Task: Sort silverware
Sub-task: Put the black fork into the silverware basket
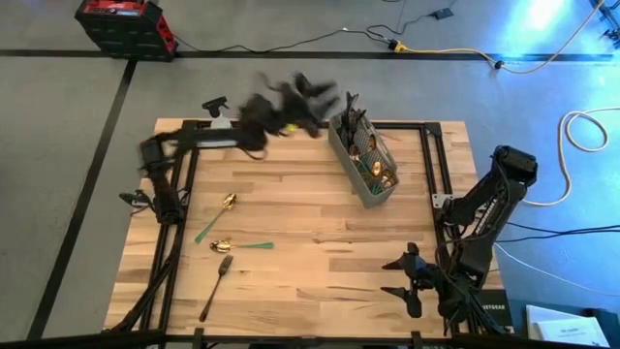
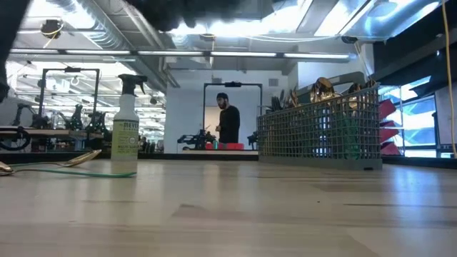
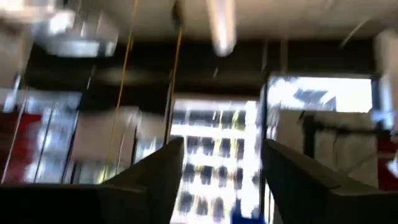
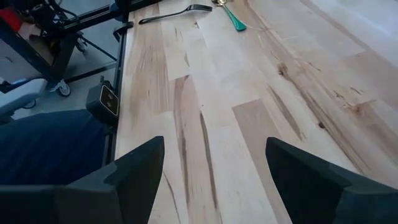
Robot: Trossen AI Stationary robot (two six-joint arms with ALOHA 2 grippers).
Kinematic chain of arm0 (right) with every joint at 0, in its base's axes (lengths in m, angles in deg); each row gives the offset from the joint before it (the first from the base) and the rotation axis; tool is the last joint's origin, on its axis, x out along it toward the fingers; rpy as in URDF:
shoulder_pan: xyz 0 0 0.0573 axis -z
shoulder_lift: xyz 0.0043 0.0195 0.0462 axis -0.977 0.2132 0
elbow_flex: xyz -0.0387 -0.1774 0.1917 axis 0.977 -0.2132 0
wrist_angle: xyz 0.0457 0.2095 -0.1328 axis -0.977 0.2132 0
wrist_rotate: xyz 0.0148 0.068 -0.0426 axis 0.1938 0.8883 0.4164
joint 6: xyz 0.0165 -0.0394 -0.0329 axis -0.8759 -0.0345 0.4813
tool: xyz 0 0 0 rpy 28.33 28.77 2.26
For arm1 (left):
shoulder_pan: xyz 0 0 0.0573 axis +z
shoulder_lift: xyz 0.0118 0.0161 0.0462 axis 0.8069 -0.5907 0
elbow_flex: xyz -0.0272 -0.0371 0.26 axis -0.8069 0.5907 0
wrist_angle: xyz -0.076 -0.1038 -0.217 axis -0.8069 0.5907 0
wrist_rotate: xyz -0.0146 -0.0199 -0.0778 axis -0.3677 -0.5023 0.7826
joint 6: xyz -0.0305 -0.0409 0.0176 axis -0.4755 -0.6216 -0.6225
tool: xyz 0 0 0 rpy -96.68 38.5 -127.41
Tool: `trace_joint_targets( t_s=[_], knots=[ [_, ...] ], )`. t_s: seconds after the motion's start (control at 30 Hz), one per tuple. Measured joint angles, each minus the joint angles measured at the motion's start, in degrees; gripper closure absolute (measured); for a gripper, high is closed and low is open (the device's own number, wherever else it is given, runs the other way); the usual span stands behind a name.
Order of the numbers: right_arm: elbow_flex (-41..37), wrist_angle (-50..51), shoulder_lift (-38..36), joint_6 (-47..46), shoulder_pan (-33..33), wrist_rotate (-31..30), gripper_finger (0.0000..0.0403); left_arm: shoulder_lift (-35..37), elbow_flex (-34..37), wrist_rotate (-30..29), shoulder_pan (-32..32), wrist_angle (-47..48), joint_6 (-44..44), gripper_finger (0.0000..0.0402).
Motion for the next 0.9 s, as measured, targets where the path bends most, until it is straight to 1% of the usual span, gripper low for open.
trace_joint_targets(
  t_s=[0.13,0.2,0.27,0.37,0.43,0.5,0.6,0.7,0.77,0.83,0.9],
  knots=[
    [0.0,0.2,0.0,0.3,0.3,-0.1,0.0137,13.6,0.0,6.9,-2.8,2.4,5.1,0.015],
    [0.0,0.4,0.0,0.5,0.7,-0.3,0.0137,20.3,0.0,9.3,-5.3,8.3,9.2,0.0134],
    [0.0,0.9,0.0,0.8,1.6,-0.8,0.0137,26.8,0.0,10.4,-8.4,18.4,14.7,0.0121],
    [0.0,0.8,0.0,2.4,3.7,-1.9,0.0137,34.0,0.0,10.5,-14.6,37.2,22.3,0.0109],
    [0.0,0.5,0.0,3.4,5.6,-2.8,0.0137,37.0,0.0,10.5,-18.7,49.8,25.0,0.0105],
    [0.0,-0.4,0.0,4.8,8.1,-3.1,0.0137,38.6,0.0,10.4,-22.8,62.6,25.0,0.0103],
    [0.0,-3.7,0.5,8.2,12.2,-2.8,0.0137,38.8,0.2,10.3,-28.7,81.1,20.8,0.0103],
    [0.0,-7.9,1.7,12.4,16.0,-1.4,0.0137,37.9,4.1,10.1,-35.4,95.2,13.2,0.0103],
    [0.0,-10.6,2.8,14.5,18.2,-0.6,0.0137,37.8,8.2,9.9,-40.2,100.8,4.8,0.0103],
    [0.0,-12.7,4.0,16.2,20.3,1.0,0.0137,37.8,12.6,8.7,-44.0,105.5,-5.6,0.0103],
    [0.0,-14.8,5.1,16.8,22.3,2.6,0.0137,37.7,17.5,7.7,-47.5,107.5,-16.4,0.0103]
  ],
)
